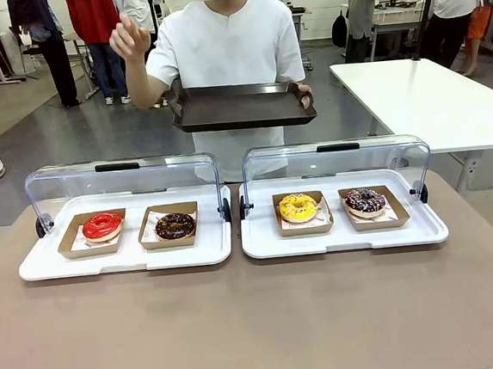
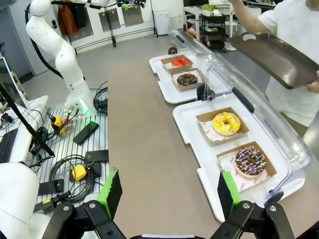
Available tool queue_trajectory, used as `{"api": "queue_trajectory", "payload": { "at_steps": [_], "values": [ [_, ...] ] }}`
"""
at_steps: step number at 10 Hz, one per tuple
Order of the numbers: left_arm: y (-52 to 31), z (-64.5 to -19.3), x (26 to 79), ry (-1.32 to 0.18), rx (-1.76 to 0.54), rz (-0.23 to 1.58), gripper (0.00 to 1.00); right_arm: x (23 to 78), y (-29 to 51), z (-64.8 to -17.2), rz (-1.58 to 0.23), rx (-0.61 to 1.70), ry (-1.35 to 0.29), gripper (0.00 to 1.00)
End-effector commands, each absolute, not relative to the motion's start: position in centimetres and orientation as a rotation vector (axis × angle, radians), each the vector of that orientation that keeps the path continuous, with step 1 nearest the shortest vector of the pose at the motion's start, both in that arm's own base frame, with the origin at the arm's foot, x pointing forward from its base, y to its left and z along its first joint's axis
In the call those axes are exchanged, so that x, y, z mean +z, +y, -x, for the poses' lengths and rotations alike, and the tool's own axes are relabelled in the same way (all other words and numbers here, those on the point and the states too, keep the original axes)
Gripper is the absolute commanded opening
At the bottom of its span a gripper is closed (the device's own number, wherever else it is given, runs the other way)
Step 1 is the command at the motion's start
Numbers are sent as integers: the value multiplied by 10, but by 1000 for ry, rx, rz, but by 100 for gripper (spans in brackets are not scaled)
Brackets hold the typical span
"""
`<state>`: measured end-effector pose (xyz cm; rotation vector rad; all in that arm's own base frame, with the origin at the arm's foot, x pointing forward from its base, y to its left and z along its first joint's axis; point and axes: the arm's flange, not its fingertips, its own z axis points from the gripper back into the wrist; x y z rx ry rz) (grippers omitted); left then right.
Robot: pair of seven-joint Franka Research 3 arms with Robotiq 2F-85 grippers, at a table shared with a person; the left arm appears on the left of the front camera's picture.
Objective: Provide the desired donut to the person.
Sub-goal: Pick up and lift the Paper togo box containing the Donut pointed at by the person.
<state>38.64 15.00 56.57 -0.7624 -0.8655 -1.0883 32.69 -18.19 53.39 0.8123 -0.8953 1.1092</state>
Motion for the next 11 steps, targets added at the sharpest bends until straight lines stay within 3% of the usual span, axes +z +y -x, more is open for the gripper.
{"api": "queue_trajectory", "payload": {
  "at_steps": [1, 11],
  "values": [
    [149, -386, 568, -870, -1093, 772, 100, 534, -182, -327, -821, 1112, -904, 100],
    [149, -386, 568, -870, -1093, 772, 100, 534, -182, -327, -821, 1112, -904, 100]
  ]
}}
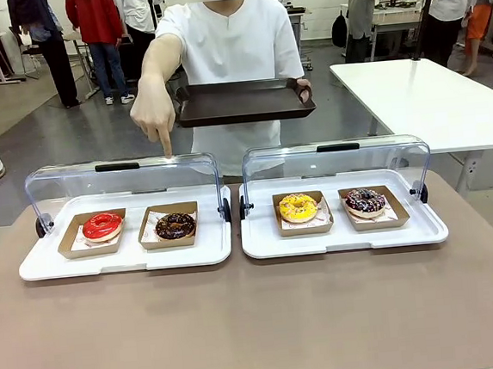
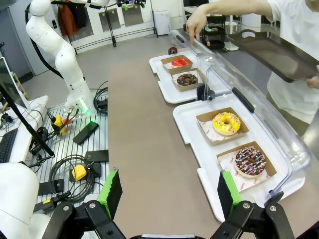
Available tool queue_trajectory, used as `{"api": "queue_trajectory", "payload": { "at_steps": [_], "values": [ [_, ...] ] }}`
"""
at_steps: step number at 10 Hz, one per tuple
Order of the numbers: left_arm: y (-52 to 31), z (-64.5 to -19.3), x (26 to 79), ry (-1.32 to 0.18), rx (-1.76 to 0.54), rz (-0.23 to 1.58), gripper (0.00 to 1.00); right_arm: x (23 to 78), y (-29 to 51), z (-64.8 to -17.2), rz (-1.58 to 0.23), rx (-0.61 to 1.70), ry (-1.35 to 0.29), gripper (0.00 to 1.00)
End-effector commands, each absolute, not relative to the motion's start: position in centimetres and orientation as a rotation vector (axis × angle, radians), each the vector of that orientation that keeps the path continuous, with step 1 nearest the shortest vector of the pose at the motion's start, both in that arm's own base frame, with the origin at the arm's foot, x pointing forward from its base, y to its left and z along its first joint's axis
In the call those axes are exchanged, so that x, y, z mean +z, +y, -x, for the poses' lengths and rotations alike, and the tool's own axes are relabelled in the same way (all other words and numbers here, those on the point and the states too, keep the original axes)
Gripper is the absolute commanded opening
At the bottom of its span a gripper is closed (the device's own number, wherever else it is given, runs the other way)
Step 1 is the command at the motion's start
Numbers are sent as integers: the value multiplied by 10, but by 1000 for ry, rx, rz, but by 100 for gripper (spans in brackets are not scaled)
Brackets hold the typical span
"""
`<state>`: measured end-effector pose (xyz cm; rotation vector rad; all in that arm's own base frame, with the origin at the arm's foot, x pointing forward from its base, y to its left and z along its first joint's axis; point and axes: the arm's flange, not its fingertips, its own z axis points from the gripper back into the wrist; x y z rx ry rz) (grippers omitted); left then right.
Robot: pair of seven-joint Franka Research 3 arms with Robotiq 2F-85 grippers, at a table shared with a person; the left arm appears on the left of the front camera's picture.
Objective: Provide the desired donut to the person.
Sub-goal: Pick up and lift the Paper togo box containing the Donut pointed at by the person.
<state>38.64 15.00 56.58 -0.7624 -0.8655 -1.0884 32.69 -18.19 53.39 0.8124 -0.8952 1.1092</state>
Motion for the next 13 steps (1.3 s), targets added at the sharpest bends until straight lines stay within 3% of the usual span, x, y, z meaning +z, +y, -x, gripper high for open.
{"api": "queue_trajectory", "payload": {
  "at_steps": [1, 10, 13],
  "values": [
    [149, -386, 568, -870, -1093, 772, 100, 534, -182, -327, -821, 1112, -904, 100],
    [150, -386, 566, -865, -1088, 763, 100, 534, -182, -327, -821, 1112, -904, 100],
    [72, -385, 628, -683, -1360, 517, 100, 534, -182, -327, -821, 1112, -904, 100]
  ]
}}
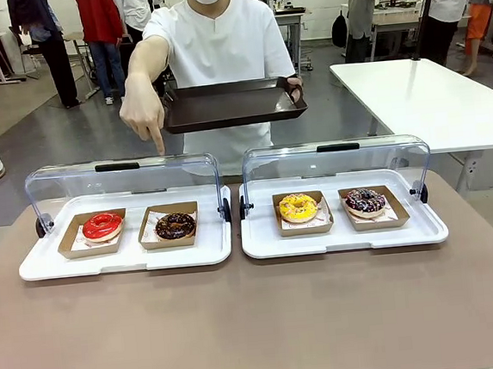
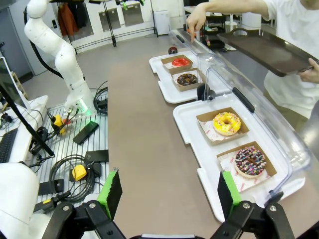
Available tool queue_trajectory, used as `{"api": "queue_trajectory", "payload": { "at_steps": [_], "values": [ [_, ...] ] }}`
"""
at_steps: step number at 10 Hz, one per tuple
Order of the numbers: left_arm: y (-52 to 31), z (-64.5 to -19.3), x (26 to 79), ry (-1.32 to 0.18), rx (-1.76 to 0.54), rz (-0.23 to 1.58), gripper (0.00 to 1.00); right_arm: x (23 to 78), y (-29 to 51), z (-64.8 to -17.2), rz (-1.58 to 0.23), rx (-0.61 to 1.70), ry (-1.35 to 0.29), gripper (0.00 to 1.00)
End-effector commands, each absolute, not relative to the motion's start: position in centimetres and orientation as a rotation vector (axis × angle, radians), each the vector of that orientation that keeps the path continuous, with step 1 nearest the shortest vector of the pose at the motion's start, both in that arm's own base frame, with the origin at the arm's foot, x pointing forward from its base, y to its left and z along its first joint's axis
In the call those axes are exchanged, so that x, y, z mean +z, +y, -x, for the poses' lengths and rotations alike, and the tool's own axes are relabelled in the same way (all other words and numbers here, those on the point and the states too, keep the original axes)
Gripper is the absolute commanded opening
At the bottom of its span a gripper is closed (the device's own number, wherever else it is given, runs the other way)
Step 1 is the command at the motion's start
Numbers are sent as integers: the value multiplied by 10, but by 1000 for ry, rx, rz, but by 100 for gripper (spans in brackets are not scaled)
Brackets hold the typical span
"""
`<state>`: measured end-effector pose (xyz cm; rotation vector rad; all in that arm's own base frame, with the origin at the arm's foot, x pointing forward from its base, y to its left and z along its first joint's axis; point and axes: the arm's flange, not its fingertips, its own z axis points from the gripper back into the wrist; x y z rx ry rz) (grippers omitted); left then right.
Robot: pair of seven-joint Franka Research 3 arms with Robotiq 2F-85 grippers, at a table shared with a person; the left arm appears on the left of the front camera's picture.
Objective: Provide the desired donut to the person.
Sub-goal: Pick up and lift the Paper togo box containing the Donut pointed at by the person.
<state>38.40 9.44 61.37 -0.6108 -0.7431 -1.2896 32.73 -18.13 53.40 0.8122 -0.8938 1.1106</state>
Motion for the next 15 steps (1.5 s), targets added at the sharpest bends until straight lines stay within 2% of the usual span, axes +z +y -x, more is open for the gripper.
{"api": "queue_trajectory", "payload": {
  "at_steps": [1, 4, 6, 8, 11, 15],
  "values": [
    [49, -384, 635, -624, -1439, 435, 100, 534, -182, -327, -821, 1112, -904, 100],
    [-12, -383, 625, -488, -1588, 231, 100, 534, -182, -327, -821, 1112, -904, 100],
    [-54, -387, 591, -353, -1684, 93, 100, 534, -182, -327, -821, 1112, -904, 100],
    [-89, -396, 548, -315, -1708, -9, 100, 534, -182, -327, -821, 1112, -904, 100],
    [-142, -395, 500, -282, -1747, -85, 100, 534, -182, -327, -821, 1112, -904, 100],
    [-167, -434, 461, -131, -1664, -32, 100, 534, -182, -327, -821, 1112, -904, 100]
  ]
}}
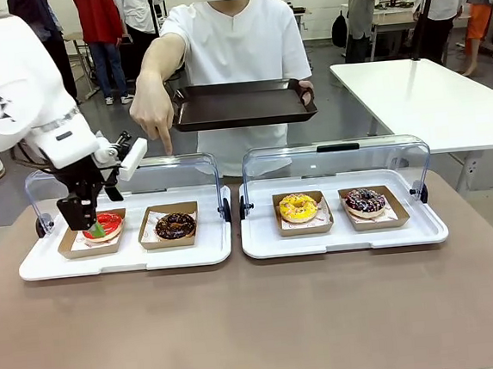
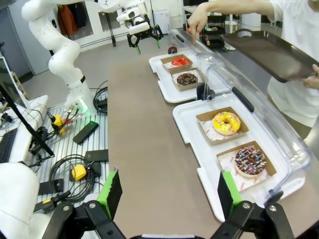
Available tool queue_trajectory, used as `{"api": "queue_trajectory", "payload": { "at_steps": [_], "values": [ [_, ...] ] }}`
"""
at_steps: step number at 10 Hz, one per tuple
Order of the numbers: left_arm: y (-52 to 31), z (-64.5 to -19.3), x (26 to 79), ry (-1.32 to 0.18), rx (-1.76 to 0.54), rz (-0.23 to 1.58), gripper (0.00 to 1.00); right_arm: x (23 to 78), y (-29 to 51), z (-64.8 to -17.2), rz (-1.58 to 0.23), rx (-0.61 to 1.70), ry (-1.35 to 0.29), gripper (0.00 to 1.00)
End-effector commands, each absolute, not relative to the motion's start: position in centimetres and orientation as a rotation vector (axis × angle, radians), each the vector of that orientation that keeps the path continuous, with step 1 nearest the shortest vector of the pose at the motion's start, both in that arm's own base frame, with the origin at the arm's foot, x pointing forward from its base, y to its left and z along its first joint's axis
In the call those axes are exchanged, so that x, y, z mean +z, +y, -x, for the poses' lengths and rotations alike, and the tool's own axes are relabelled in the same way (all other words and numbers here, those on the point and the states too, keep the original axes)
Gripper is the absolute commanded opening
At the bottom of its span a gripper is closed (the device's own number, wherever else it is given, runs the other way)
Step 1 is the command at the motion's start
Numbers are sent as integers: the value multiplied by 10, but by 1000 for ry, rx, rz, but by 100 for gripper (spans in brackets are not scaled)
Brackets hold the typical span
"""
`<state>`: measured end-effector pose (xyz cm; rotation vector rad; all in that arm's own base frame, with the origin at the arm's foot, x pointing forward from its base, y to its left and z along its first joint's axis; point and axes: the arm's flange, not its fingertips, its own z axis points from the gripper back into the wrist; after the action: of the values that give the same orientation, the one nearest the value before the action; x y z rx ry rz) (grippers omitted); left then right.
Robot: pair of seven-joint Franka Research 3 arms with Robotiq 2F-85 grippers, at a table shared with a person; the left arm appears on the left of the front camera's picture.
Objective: Provide the desired donut to the person.
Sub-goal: Pick up and lift the Paper togo box containing the Donut pointed at by the person.
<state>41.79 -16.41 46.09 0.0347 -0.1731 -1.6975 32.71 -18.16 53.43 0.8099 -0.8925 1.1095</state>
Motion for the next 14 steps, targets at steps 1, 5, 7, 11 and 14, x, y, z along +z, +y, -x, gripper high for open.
{"api": "queue_trajectory", "payload": {
  "at_steps": [1, 5, 7, 11, 14],
  "values": [
    [-159, -432, 459, -134, -1653, 54, 100, 534, -182, -327, -821, 1112, -904, 100],
    [-164, -418, 461, -173, -1697, -35, 100, 534, -182, -327, -821, 1112, -904, 100],
    [-164, -418, 461, -173, -1697, -35, 100, 534, -182, -327, -821, 1112, -904, 100],
    [-175, -430, 455, -142, -1728, -8, 100, 534, -182, -327, -821, 1112, -904, 100],
    [-191, -455, 437, -115, -1682, 3, 100, 534, -182, -327, -821, 1112, -904, 100]
  ]
}}
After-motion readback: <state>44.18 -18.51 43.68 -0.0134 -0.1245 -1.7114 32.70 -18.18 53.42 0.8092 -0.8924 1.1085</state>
